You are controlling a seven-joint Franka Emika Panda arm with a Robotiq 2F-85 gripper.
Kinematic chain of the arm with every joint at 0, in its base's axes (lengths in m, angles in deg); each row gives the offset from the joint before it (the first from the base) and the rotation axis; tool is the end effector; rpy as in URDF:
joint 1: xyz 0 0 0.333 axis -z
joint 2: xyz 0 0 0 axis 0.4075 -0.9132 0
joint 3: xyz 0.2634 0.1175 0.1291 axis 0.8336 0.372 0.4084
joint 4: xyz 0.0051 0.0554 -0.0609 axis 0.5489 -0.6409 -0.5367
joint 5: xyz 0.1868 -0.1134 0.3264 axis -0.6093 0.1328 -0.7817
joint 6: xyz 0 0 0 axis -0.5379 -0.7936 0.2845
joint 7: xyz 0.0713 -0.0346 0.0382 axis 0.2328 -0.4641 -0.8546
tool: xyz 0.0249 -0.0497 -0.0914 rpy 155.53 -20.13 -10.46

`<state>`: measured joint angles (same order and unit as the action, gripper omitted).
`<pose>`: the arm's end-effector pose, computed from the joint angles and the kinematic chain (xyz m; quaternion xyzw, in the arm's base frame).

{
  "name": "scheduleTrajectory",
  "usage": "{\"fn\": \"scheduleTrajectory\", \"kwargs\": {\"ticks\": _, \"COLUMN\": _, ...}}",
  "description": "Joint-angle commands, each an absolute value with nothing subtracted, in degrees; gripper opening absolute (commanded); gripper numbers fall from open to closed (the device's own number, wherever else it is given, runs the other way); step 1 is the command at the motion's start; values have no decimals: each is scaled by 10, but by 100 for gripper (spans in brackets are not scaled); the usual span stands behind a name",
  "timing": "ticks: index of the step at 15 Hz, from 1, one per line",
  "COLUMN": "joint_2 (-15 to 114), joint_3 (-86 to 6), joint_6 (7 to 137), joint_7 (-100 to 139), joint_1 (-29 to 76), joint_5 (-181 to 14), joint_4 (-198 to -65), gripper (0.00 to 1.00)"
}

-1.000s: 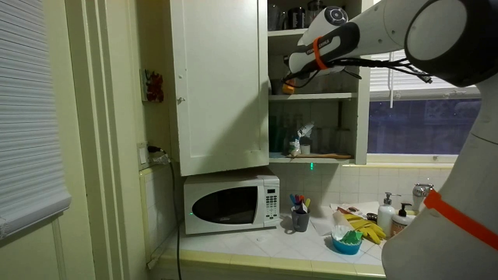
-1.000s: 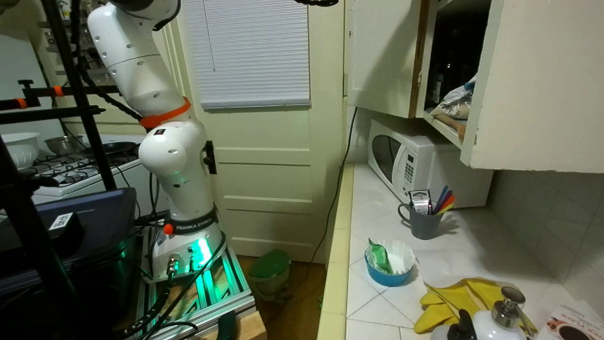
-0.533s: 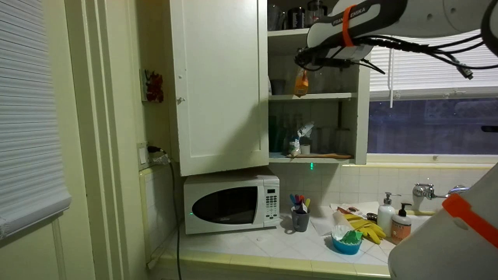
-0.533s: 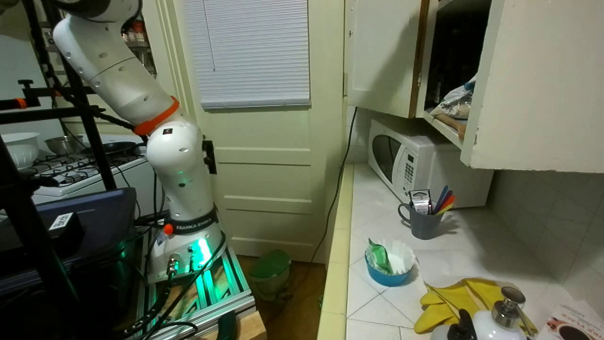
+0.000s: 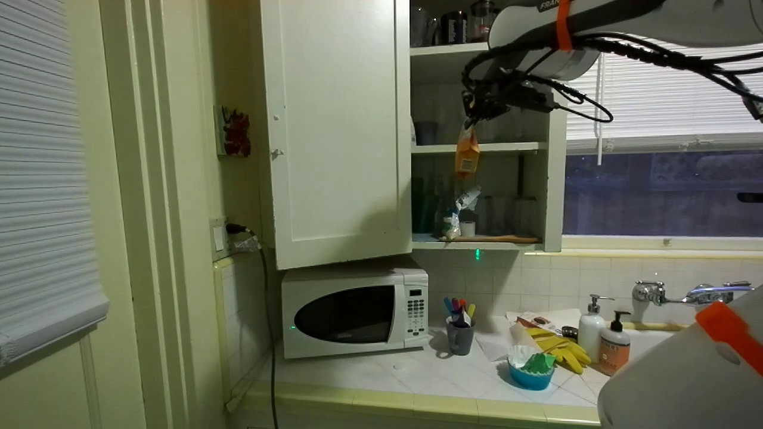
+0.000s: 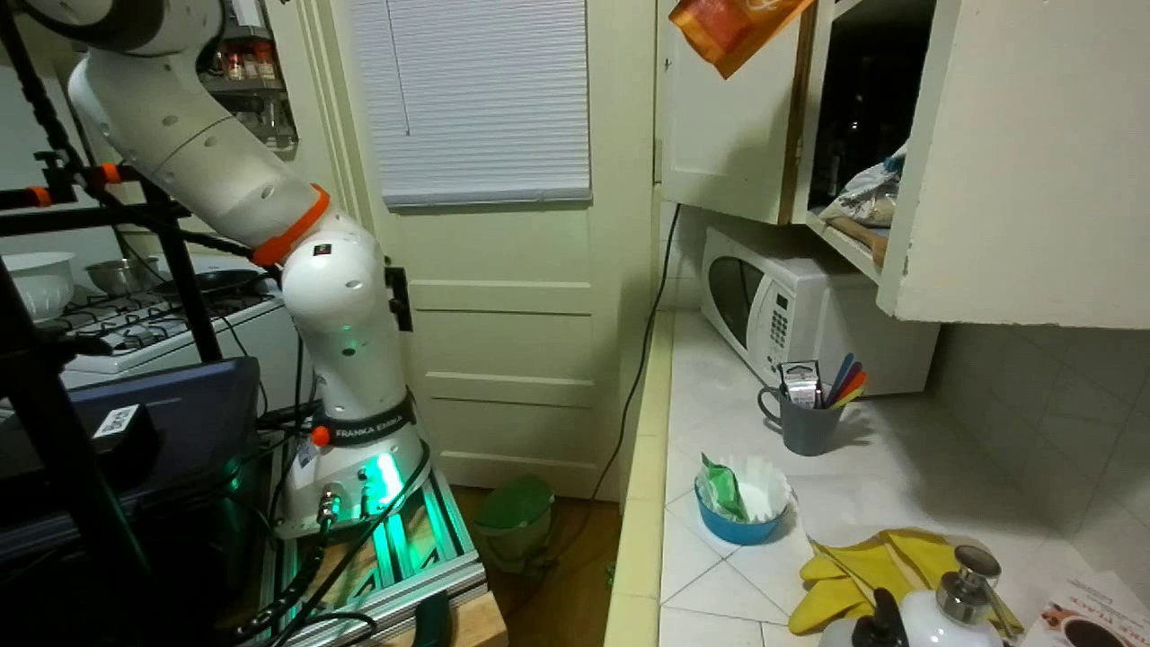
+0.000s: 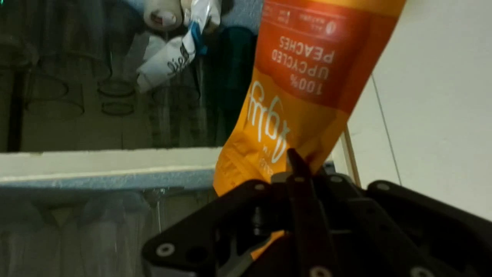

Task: Move the orange packet to the bottom shelf

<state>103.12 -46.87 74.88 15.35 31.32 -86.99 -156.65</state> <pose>0.3523 -0.1550 0.7879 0.8678 -0.1507 0.4733 0.0113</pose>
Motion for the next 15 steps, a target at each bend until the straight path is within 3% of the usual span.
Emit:
{"fn": "scheduleTrajectory", "kwargs": {"ticks": 1, "joint_2": 1046, "joint_3": -467, "joint_6": 693, "joint_7": 156, "joint_1": 316, "joint_5": -882, "joint_4": -1592, "gripper": 1}}
{"fn": "scheduleTrajectory", "kwargs": {"ticks": 8, "joint_2": 1024, "joint_3": -464, "joint_6": 793, "joint_7": 158, "joint_1": 332, "joint_5": -872, "joint_4": -1668, "gripper": 1}}
{"fn": "scheduleTrajectory", "kwargs": {"ticks": 15, "joint_2": 1009, "joint_3": -466, "joint_6": 792, "joint_7": 153, "joint_1": 338, "joint_5": -873, "joint_4": -1670, "gripper": 1}}
